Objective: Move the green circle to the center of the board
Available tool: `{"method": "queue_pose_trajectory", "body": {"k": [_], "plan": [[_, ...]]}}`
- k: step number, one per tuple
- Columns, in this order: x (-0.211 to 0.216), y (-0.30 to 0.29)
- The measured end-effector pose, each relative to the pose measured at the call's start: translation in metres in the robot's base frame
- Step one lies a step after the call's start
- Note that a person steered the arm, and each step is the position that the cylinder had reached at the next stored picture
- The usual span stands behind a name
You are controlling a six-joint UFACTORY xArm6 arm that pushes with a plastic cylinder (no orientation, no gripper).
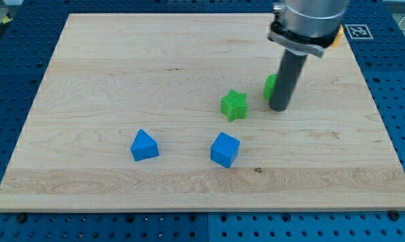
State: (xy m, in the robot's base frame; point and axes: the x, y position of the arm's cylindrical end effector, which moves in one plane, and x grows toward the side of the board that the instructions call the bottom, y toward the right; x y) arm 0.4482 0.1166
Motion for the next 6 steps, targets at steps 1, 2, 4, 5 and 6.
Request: {"method": "queue_pose_trajectory", "body": {"k": [1, 2, 4, 5, 6], "plan": [[-0.003, 0.020], [-0.012, 0.059], [-0.041, 0.042], [-0.041, -0.001], [-0.041, -0.033]]}}
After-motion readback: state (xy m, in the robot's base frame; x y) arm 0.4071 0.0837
